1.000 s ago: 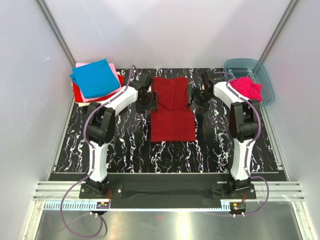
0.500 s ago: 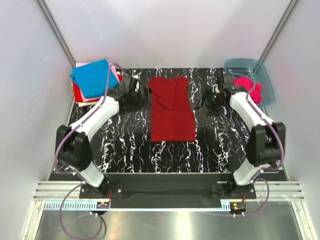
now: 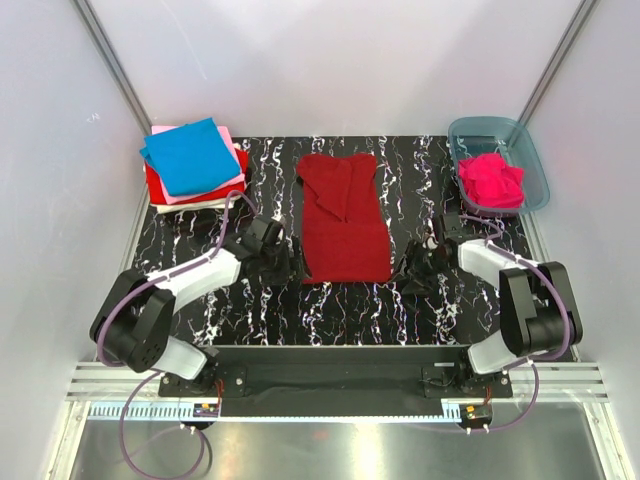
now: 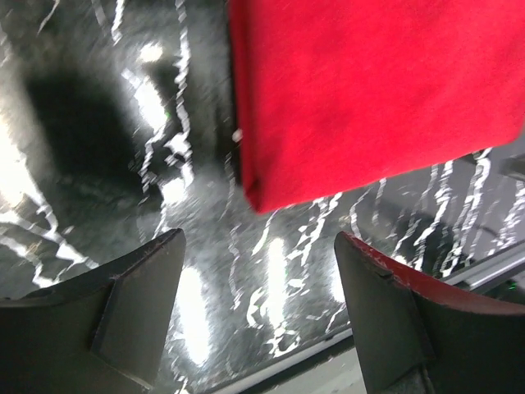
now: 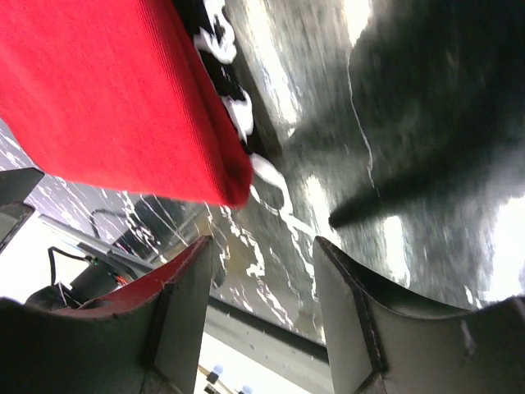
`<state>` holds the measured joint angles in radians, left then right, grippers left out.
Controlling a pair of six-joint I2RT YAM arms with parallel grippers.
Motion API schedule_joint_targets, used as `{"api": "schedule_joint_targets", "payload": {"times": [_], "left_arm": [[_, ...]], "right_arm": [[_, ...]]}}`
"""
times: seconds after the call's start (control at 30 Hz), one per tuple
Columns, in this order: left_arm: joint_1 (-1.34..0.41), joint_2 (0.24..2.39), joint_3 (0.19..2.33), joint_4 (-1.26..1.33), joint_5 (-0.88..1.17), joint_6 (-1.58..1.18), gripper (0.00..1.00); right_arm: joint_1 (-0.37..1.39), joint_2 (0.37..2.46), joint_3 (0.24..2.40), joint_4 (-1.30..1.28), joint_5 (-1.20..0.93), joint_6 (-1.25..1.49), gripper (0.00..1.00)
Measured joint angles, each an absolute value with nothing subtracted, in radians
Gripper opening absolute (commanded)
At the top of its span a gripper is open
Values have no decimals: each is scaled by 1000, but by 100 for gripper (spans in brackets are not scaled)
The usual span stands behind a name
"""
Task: Fold and stack the t-shirts
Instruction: Fold the tshirt
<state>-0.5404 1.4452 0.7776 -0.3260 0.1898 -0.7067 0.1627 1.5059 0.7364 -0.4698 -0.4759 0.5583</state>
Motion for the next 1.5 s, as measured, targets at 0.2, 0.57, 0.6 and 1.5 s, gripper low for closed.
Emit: {"api": "schedule_joint_targets", "payload": {"times": [0.2,0.57,0.6,1.5], "left_arm": [[-546,1451,752,-220,199,-739,78],[-558,1523,715,-110,210,-772,70],[-559,1526,713,-101,212,-775,69],[-567,1615,712,10,237,-801,0]], "right_arm": [[163,1555,742,-405,-484,562,57],[163,1657,834,-405,-480,540,44],[163,1663,840,-406,-480,536,43],[282,1739,965,-509,-357,455,0]]}}
